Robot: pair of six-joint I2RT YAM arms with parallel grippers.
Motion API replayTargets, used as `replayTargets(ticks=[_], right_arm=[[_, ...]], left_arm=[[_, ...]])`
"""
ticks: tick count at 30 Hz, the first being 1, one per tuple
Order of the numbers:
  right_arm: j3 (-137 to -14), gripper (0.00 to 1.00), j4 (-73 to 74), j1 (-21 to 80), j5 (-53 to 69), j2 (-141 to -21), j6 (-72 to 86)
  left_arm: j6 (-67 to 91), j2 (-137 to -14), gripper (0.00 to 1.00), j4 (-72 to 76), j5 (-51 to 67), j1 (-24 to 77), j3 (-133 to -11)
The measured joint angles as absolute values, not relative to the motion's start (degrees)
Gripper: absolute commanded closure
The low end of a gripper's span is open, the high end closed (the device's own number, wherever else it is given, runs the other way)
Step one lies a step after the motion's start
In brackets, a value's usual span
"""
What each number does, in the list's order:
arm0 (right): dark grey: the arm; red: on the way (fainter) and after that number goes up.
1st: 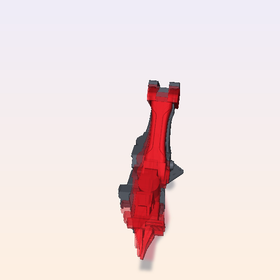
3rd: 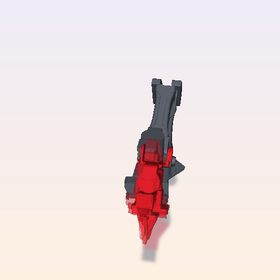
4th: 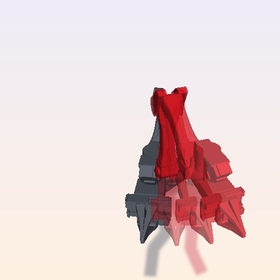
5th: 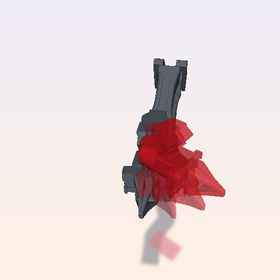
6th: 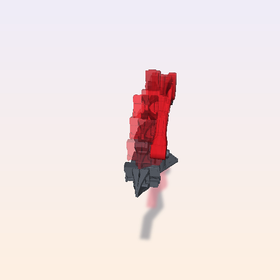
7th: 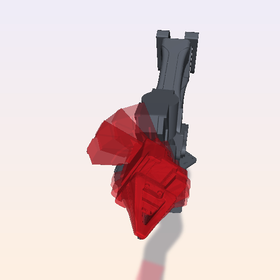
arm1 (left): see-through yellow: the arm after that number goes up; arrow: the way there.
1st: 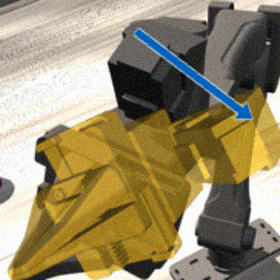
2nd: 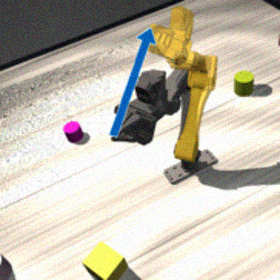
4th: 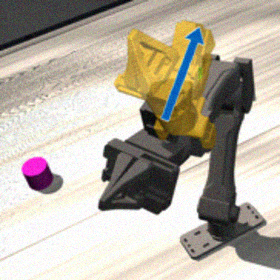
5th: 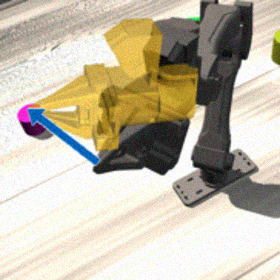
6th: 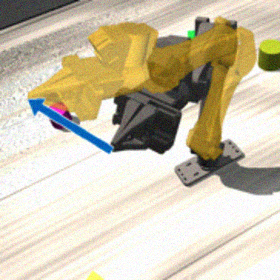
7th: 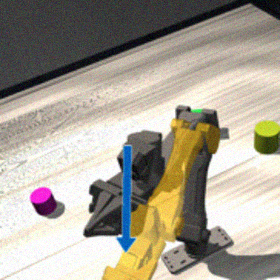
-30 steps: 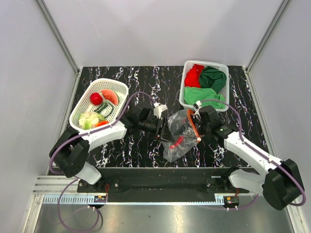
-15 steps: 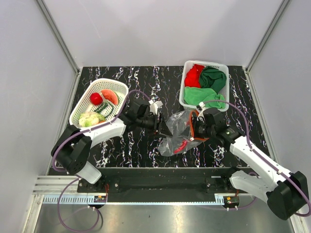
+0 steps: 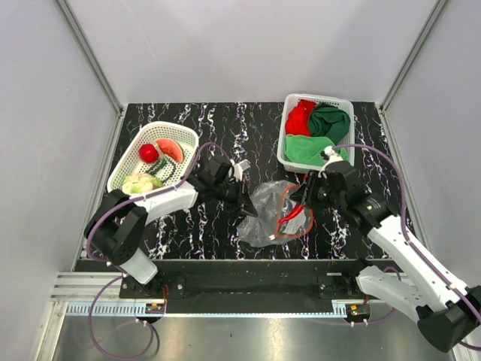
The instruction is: Open the zip-top bag and remove the fake food
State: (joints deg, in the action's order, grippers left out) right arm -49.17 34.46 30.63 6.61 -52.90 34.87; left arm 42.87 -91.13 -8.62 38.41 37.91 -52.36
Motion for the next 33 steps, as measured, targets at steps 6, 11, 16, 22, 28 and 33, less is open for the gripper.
replayTargets(ticks=[6, 11, 16, 22, 28, 33], right_arm=[[-53.5, 1.00, 37.7, 30.6, -2.7, -49.5, 32.3], [-62.3, 1.00, 37.8, 30.6, -3.6, -55.4, 29.2], [-72.3, 1.00, 37.1, 30.6, -2.4, -63.7, 26.8], [-80.8, 1.00, 31.5, 30.7, 2.9, -74.4, 26.8], [-88.9, 1.00, 25.3, 32.2, 9.5, -90.2, 29.3], [-102.9, 0.99, 22.5, 37.0, 13.1, -107.5, 31.1]], left_arm=[[41.7, -89.5, 0.76, -12.3, 35.8, 37.9, -51.9], [39.7, -88.2, 0.37, -15.7, 33.0, 37.9, -52.2], [36.8, -82.6, 0.17, -23.3, 24.9, 38.0, -54.8], [34.5, -66.4, 0.02, -28.4, 15.3, 38.0, -56.0], [34.1, -49.0, 0.01, -35.3, 4.5, 38.0, -56.7], [34.1, -41.1, 0.01, -43.6, -3.7, 38.0, -60.1]])
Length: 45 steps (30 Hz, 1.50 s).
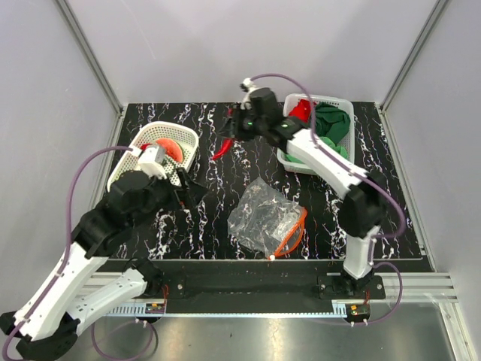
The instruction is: Open the zip-top bag and remove the fake food
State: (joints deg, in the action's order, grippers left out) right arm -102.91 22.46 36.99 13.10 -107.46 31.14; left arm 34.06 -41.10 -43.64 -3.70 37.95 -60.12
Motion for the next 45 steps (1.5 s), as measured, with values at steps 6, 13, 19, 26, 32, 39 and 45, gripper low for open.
replayTargets(ticks=[6, 13, 19, 26, 32, 39, 45], right_arm=[[-120.0, 0.88, 20.4, 42.2, 15.2, -125.0, 33.5], [-142.6, 0.70, 23.6, 47.7, 14.9, -145.2, 37.0], [-150.0, 0.38, 25.6, 48.9, 13.5, -154.5, 41.1], [-150.6, 0.13, 25.1, 48.8, 12.5, -154.8, 42.2], [-150.5, 0.05, 30.5, 48.8, 12.0, -151.9, 39.2], [-133.1, 0.00, 39.9, 48.5, 9.5, -134.0, 32.6], [-95.6, 0.00, 36.6, 45.6, 8.0, -102.3, 31.2]], left_arm=[[34.3, -37.4, 0.01, -50.9, -8.5, 38.0, -62.0], [35.0, -35.6, 0.01, -55.9, -10.4, 37.9, -62.0], [35.7, -35.9, 0.01, -57.3, -10.3, 38.0, -62.2], [36.1, -36.2, 0.01, -57.4, -10.3, 38.0, -62.2], [36.0, -38.5, 0.01, -56.6, -10.3, 38.0, -62.2], [35.4, -41.4, 0.01, -48.8, -8.1, 37.9, -60.2], [35.5, -41.3, 0.01, -38.7, -4.6, 37.9, -56.3]])
